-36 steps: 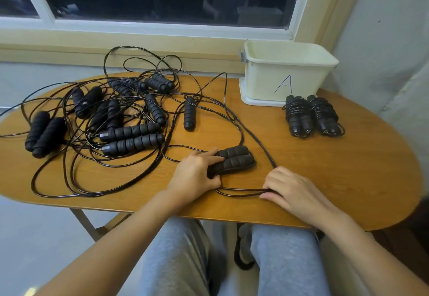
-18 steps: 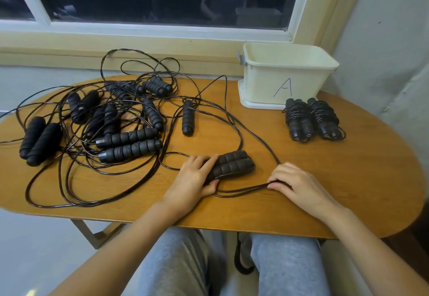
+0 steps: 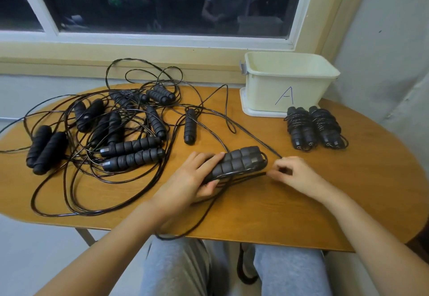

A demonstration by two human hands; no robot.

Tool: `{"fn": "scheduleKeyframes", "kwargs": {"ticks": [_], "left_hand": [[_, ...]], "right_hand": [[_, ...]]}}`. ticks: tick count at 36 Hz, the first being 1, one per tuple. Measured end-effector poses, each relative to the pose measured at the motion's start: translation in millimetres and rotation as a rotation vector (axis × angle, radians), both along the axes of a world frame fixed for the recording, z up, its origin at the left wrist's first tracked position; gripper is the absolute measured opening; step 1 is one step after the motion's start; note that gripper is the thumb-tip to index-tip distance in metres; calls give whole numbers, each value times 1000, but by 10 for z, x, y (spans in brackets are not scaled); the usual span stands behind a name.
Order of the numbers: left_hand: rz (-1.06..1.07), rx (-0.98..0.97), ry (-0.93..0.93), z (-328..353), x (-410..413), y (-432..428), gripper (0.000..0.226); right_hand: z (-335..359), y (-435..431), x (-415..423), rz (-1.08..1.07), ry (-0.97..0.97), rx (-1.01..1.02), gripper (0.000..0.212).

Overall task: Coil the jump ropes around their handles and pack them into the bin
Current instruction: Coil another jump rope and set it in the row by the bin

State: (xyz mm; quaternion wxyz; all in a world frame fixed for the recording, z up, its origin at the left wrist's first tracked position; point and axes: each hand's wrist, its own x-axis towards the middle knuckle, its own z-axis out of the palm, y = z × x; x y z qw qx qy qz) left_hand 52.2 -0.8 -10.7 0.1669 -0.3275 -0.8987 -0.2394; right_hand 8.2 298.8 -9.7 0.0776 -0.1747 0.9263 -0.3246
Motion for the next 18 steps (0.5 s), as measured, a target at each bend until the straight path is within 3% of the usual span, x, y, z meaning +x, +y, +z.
{"fn": "scheduleKeyframes", "kwargs": {"ticks": [3,8,11,14,18], "left_hand": [[-92,-91,140,120,5,35,58],[-115,-506,399,223,30,190,58],[15,-520,362,263,18,235,61],[112,-483,315,301,-52,230,51],[224,-494,270,297,-146,236,45]], "right_hand": [[179,-72,-134,14,-138,-116,26],[510,-294,-406,-57,-202,-132,32],[739,-425,-378,-101,-198,-168,31],[943,-579,-226,-128,-162,-262,29],[1038,-820,83,-69,-82,-199,30]]}}
